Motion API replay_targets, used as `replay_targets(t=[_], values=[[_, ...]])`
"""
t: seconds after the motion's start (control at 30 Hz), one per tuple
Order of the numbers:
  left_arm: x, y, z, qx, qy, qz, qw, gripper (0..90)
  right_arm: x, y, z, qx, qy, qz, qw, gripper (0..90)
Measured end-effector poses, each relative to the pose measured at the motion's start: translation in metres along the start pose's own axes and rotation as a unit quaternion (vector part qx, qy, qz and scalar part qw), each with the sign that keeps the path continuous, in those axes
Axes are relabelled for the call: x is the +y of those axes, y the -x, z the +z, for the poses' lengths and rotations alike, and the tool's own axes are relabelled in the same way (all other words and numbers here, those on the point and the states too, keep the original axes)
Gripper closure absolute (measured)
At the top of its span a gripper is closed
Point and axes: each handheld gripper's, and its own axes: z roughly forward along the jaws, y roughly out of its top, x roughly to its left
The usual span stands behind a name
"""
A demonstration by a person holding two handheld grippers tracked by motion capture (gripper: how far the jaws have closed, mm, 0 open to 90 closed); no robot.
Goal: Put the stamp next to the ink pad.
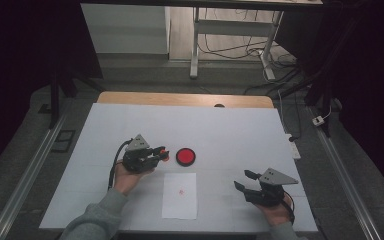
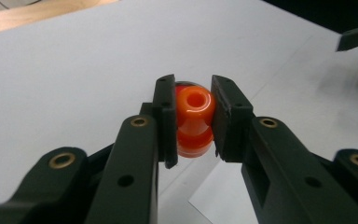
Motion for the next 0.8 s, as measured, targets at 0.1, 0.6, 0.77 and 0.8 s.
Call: replay_targets(t=[0.1,0.6,0.77,0.8], values=[[-0.002,-0.003,0.012,0.009,-0.014,0.000,0.9999,72.2,0.000,0.000,0.000,0.000,0.000,0.000,1.0000,39.7],[-0.013,-0.012,0.040,0.041,-0.070,0.006,0.9967,71.9,-0.001,0.000,0.001,0.002,-0.001,0.002,1.0000,39.7],[-0.016,-0.014,0.042,0.044,-0.081,0.004,0.9958,71.5,-0.001,0.000,0.001,0.002,-0.001,0.003,1.0000,39.7],[-0.016,-0.014,0.043,0.043,-0.082,0.003,0.9957,71.4,-0.001,0.000,0.001,0.003,-0.001,0.003,1.0000,39.6]])
